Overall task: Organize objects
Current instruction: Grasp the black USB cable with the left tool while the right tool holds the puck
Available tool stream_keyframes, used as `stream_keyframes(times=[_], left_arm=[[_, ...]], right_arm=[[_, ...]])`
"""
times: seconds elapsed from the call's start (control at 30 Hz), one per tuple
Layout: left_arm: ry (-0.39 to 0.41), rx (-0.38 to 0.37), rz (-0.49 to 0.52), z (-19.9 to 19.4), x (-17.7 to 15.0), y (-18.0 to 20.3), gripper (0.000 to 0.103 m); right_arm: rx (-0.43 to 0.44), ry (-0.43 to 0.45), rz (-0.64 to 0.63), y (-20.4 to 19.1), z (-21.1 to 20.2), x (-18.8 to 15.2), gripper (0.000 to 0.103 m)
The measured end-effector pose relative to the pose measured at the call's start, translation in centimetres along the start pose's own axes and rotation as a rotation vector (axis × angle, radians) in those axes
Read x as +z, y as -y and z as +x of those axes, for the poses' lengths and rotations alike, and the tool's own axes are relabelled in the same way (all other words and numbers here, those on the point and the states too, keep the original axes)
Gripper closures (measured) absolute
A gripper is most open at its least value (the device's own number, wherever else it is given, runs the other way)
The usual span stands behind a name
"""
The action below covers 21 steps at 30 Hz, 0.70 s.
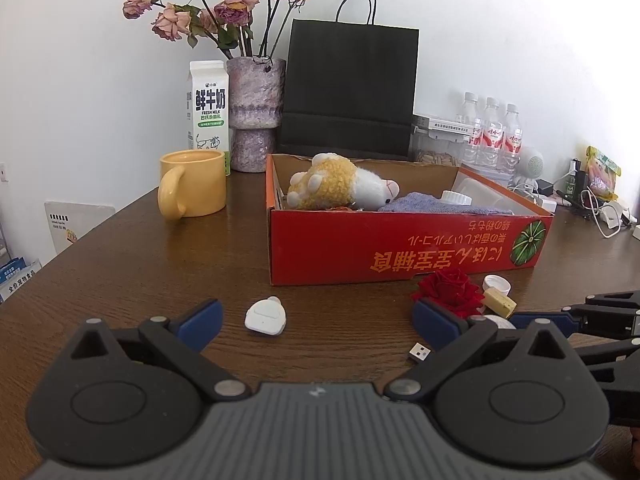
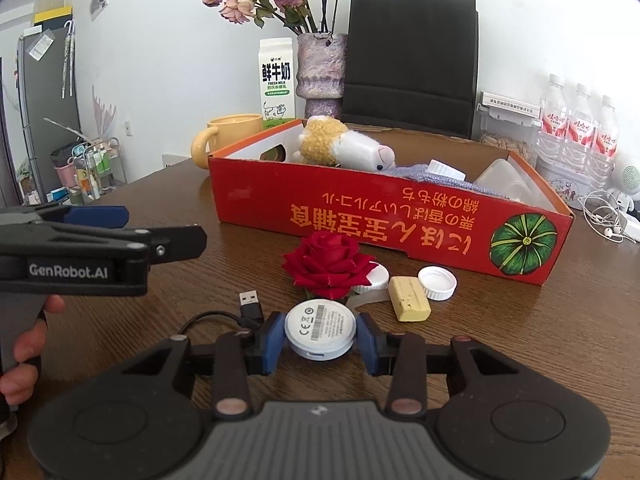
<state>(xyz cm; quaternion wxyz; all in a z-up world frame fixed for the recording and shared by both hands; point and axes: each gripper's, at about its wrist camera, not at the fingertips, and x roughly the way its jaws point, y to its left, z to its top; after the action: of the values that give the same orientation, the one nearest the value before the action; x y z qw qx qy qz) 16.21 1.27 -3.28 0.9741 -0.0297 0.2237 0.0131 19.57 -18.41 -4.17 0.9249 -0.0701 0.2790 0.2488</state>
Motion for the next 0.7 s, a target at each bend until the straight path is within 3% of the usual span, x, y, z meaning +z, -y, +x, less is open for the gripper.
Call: stream_keyframes(times=[0.2,0.7], left_arm=[[-0.056,-0.034,0.032,0.4,-0.2,0.7,0.0],[-0.154,-0.141,0.22,1.8,-1.0,5.4,0.0]], right_arm=[[-0.038,0.068,0.001,0.3,-1.2,-0.2,0.065],[-0.119,0.106,0.082,3.3,-3.0,-1.1,0.065]])
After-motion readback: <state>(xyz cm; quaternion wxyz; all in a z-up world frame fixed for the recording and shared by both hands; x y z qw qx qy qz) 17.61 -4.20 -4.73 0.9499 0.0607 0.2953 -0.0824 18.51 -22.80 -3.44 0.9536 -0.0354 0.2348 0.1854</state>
